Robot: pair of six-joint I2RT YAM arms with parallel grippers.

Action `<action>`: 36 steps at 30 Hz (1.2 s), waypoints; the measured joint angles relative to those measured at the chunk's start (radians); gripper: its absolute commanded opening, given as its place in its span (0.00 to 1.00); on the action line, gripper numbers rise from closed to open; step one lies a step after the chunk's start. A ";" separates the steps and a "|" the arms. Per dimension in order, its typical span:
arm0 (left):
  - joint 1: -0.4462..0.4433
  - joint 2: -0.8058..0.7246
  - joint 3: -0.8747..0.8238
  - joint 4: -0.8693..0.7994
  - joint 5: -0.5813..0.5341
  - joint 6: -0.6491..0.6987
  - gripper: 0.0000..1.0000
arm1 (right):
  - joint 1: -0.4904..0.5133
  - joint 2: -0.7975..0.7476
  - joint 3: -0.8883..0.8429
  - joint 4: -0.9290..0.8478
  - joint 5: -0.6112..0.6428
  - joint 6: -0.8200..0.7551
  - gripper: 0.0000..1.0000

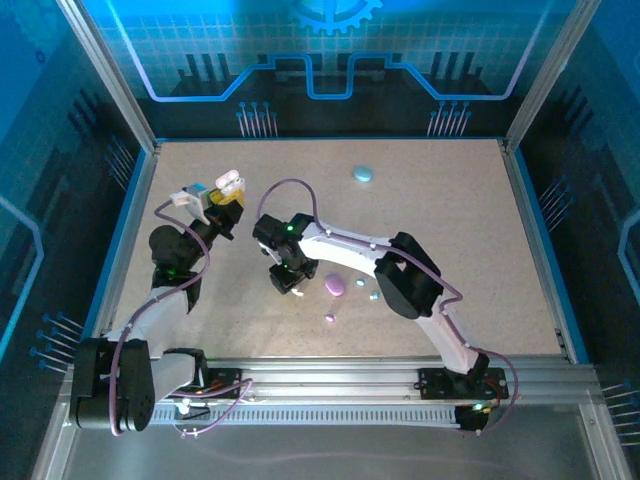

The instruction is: Insert wireless bluetooth earbuds into charging case

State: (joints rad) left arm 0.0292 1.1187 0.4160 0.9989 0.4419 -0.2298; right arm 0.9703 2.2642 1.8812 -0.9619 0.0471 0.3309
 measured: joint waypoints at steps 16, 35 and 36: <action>0.000 0.000 0.000 0.000 0.000 0.000 0.21 | -0.001 0.064 0.038 -0.053 -0.018 -0.037 0.43; 0.000 0.000 0.000 0.000 0.000 0.000 0.21 | 0.006 0.061 0.035 -0.058 0.025 -0.003 0.31; 0.000 0.000 0.000 0.000 0.000 0.000 0.21 | 0.007 0.055 0.026 -0.054 0.024 0.003 0.31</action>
State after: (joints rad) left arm 0.0292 1.1187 0.4160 0.9989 0.4419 -0.2298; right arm 0.9771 2.3192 1.9068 -1.0161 0.0708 0.3340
